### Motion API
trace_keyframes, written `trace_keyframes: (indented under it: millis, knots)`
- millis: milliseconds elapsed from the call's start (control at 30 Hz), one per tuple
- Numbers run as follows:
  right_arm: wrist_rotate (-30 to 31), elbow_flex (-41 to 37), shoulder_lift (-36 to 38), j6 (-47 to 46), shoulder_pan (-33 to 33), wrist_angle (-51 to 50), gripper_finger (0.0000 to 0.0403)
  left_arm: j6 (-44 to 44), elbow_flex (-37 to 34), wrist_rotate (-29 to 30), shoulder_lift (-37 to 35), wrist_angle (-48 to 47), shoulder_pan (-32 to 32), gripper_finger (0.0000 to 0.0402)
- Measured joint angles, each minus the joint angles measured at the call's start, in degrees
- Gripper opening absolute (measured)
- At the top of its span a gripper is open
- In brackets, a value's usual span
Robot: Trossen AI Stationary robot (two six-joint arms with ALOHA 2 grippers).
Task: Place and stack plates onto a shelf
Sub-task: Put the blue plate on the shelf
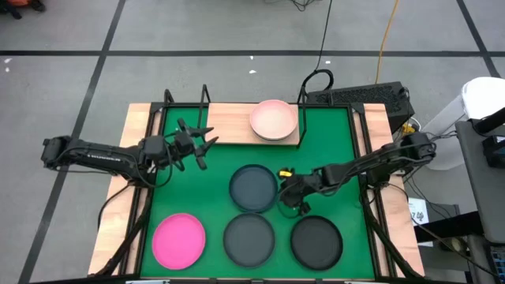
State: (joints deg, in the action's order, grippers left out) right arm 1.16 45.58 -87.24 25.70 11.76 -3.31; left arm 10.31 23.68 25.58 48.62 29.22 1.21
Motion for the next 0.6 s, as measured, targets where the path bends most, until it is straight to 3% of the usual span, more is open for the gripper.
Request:
trace_keyframes:
  millis: [133, 400, 600]
  knots:
    - [0.42, -0.02, -0.83, 1.97, 0.87, 0.1, 0.0128, -1.44, 0.0, -0.16, 0.0, -0.95, 0.26, 0.0175]
    - [3.46, -0.04, -0.76, 8.73, 1.59, 5.09, 0.0143, -3.78, 0.0, -5.9, -0.02, 2.55, -0.38, 0.0175]
    - [3.48, -0.04, -0.76, 9.61, 1.37, 5.4, 0.0144, -3.3, 0.0, -6.14, 0.0, 2.52, -0.92, 0.0175]
